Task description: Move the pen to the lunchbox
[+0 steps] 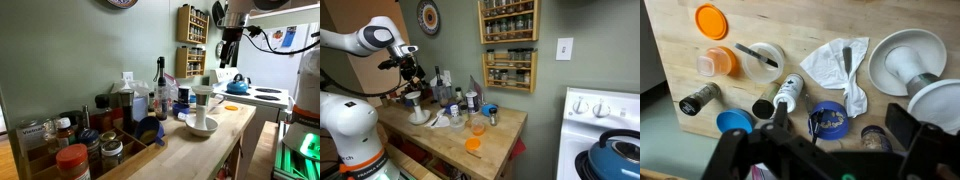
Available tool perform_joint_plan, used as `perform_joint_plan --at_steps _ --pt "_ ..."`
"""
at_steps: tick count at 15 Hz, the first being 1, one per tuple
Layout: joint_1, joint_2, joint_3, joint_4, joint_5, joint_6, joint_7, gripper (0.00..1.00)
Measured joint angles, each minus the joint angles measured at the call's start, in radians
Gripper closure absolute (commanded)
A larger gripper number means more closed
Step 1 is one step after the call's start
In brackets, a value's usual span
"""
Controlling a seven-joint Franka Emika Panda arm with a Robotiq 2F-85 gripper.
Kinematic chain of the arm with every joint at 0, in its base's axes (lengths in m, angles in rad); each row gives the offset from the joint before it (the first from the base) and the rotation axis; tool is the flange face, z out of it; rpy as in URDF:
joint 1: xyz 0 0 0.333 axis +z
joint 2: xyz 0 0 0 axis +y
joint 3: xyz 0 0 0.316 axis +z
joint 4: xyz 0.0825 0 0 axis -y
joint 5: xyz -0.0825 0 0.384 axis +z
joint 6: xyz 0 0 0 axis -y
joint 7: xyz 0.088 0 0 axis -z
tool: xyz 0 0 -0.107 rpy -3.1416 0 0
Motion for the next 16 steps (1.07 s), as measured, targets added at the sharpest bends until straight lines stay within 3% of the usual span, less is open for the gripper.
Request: perform_joint_plan --at_steps 12,16 --pt "-0.002 0.003 -0.001 -0.001 -0.007 0.011 0.0 0.0" --pt "-0.041 0.095 -0.025 -0.008 -0.041 0.223 -0.001 0.0"
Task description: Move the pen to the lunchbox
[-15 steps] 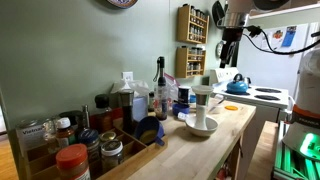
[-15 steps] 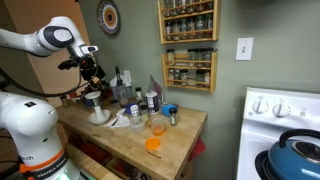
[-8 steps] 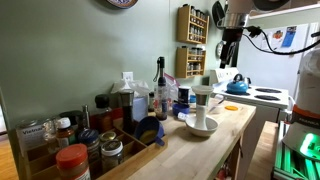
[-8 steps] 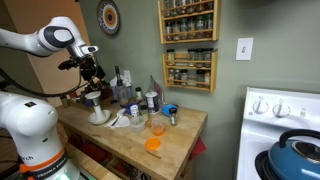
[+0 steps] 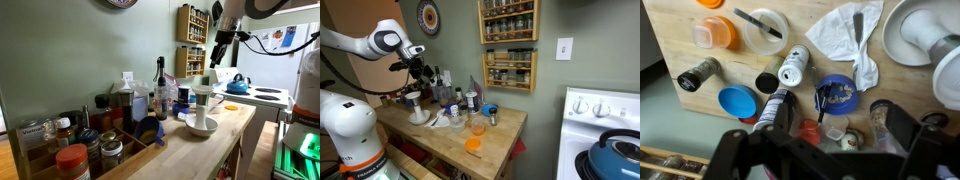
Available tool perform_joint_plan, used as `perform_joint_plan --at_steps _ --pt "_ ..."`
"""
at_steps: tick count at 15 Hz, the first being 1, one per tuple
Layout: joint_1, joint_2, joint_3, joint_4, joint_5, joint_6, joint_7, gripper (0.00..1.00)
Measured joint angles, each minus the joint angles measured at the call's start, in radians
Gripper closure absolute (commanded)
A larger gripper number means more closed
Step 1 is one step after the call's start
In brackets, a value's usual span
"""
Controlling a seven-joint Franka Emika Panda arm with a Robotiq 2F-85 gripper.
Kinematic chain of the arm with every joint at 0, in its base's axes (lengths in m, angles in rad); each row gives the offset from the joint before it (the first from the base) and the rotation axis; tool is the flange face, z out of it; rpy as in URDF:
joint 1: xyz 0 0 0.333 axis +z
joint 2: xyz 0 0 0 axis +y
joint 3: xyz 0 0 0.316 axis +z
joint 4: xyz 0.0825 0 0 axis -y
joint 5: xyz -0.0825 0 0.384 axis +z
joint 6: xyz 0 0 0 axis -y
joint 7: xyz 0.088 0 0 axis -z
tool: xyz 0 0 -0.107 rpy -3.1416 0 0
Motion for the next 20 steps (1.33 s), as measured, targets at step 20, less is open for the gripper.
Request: perform_joint_plan --at_steps 20 --pt "0.022 0.678 -0.161 0.179 0.149 0.401 -0.129 0.0"
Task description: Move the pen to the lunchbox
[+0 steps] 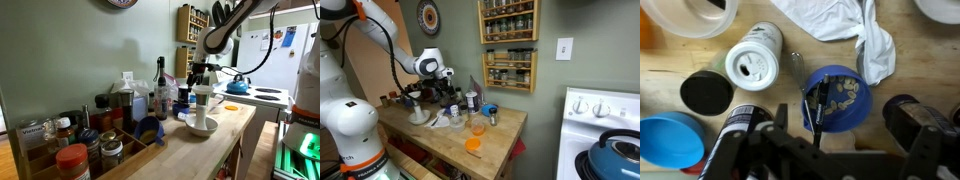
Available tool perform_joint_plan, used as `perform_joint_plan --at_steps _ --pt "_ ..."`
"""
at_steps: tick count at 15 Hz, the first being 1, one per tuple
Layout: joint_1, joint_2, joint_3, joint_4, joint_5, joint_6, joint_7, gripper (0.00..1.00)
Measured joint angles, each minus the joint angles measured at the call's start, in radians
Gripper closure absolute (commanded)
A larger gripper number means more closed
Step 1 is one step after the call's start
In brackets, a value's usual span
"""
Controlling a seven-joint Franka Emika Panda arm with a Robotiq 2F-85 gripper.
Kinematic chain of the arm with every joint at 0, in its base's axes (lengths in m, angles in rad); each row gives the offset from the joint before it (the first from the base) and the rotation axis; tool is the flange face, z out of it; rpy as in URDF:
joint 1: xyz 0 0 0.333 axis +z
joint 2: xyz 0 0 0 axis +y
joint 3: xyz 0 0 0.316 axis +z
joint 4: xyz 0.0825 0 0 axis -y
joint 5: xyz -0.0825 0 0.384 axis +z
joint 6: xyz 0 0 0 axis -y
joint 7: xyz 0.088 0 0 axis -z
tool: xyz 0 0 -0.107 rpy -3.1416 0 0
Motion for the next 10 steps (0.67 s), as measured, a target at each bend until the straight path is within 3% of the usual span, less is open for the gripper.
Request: perform_joint_plan --at_steps 3,8,10 --pt "0.006 0.108 0.0 0.067 0.063 -0.012 -0.004 0.0" --pt "0.006 0.105 0.0 0.07 0.058 -0.011 -0.001 0.0" --pt "0.006 0.117 0.006 0.071 0.055 0.005 0.002 0.11"
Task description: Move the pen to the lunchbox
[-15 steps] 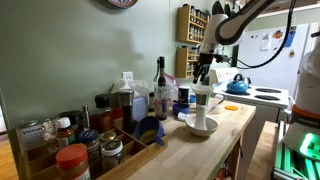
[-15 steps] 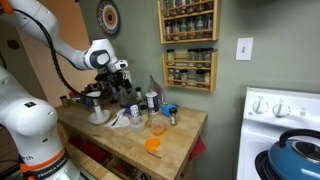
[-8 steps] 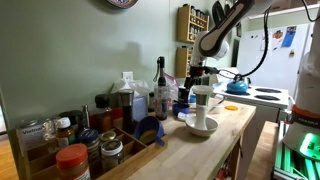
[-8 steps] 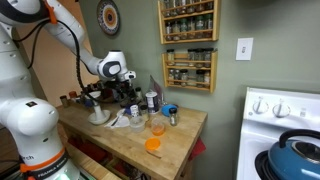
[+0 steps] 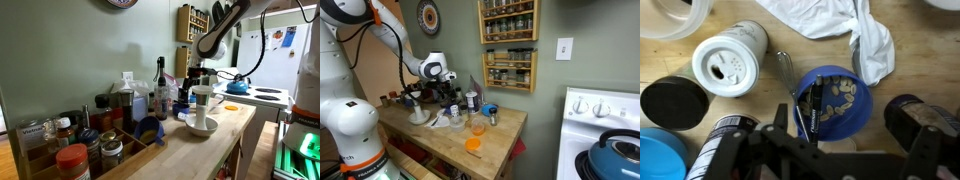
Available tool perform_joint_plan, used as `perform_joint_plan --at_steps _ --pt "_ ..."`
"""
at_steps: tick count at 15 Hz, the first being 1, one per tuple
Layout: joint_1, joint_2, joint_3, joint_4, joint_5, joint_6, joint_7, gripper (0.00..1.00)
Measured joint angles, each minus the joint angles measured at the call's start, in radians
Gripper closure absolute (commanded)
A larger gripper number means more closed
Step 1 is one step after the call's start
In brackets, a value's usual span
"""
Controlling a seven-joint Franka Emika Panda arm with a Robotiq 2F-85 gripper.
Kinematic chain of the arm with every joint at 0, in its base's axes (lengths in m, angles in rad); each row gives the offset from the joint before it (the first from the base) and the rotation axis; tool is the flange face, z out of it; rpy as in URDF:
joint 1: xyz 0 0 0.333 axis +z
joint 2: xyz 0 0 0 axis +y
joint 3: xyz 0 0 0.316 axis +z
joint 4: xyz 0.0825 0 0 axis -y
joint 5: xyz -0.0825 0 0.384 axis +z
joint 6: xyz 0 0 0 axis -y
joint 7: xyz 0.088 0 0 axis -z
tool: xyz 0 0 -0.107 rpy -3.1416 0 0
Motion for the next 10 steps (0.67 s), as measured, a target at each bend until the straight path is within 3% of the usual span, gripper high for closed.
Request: perform_joint_plan --at_steps 1,2,3,4,8,10 --pt "0.0 0.013 0.005 0.002 -0.004 0.011 0.003 0.21" --pt "0.0 0.029 0.008 0.007 -0.012 0.024 0.009 0.23" --pt "0.0 0.047 0.012 0.012 -0.016 0.036 0.015 0.37" --pt "0.0 0.068 0.014 0.02 -0.024 0.049 0.022 0.45" --pt "0.0 0.146 0.009 0.055 -0.068 0.081 0.065 0.63" --pt "-0.001 0.18 0.004 0.075 -0.081 0.087 0.078 0.57"
